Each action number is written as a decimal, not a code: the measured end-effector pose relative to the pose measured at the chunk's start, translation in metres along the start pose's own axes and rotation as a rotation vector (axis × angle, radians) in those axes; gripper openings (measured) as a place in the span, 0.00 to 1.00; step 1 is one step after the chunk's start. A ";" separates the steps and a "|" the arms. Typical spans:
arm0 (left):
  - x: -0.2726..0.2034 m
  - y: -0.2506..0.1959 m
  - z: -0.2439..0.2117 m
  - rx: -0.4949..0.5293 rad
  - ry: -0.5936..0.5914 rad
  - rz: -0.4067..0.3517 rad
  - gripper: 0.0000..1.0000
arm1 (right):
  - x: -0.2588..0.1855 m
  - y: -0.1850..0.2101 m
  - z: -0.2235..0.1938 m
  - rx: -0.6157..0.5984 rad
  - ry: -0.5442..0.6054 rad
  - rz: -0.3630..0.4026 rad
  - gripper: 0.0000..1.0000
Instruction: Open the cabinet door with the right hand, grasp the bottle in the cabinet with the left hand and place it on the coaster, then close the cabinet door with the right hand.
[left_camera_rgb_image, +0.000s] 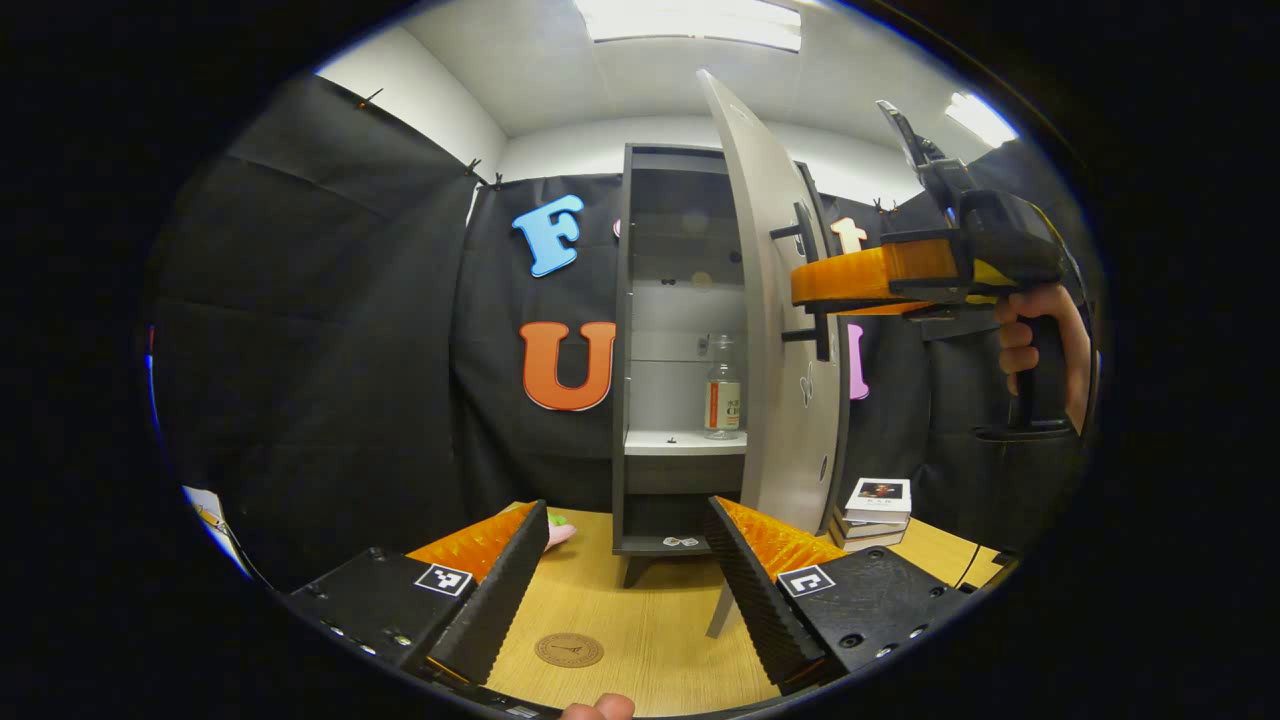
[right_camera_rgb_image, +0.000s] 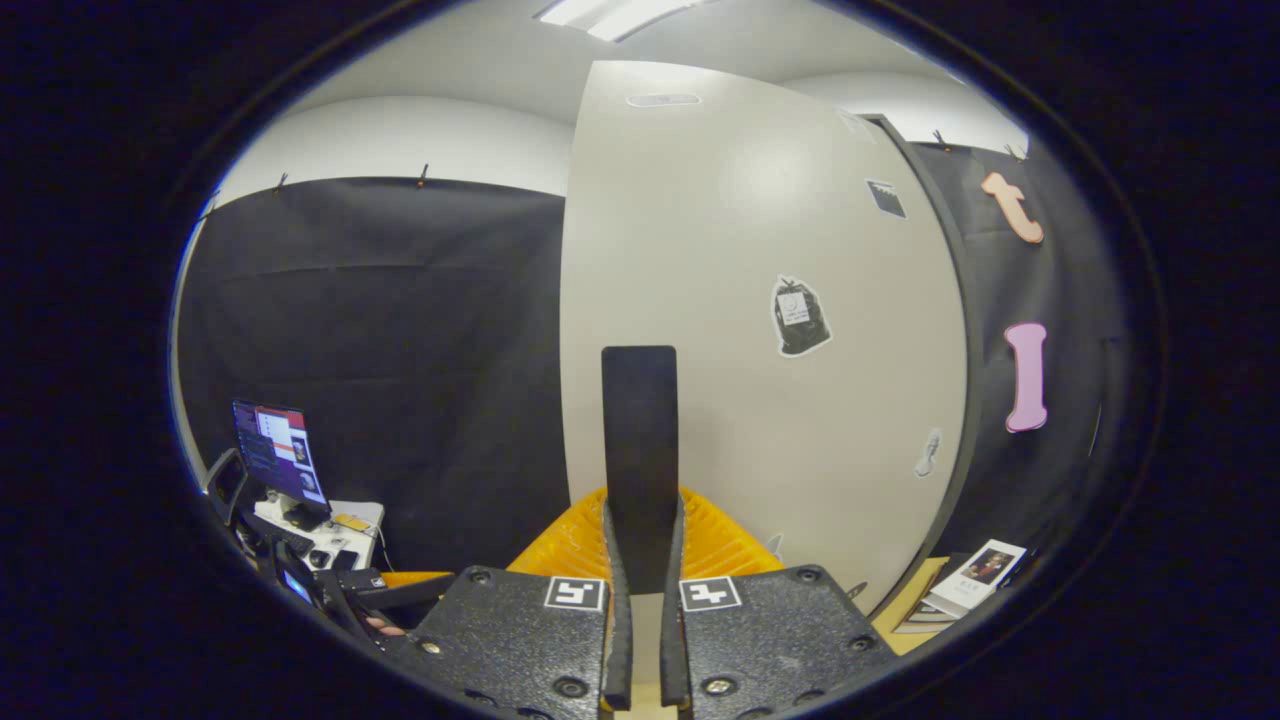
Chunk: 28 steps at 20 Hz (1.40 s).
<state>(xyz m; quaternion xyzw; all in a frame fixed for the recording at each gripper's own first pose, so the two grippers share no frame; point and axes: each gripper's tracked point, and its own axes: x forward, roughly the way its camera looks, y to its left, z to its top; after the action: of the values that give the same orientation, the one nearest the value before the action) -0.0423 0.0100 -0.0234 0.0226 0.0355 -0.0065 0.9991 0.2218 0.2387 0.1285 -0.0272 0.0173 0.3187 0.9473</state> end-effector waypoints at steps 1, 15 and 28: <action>0.002 -0.005 0.000 0.000 0.000 -0.013 0.95 | -0.003 -0.002 0.000 0.002 0.001 -0.010 0.14; 0.011 -0.069 -0.004 0.000 0.017 -0.145 0.95 | -0.042 -0.030 -0.002 0.005 -0.017 -0.225 0.13; 0.009 -0.100 -0.013 0.008 0.038 -0.204 0.95 | -0.112 -0.126 -0.005 0.046 -0.063 -0.535 0.04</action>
<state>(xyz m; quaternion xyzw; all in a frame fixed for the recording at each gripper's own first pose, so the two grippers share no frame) -0.0355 -0.0891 -0.0412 0.0228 0.0568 -0.1077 0.9923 0.2086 0.0707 0.1343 0.0007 -0.0126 0.0574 0.9983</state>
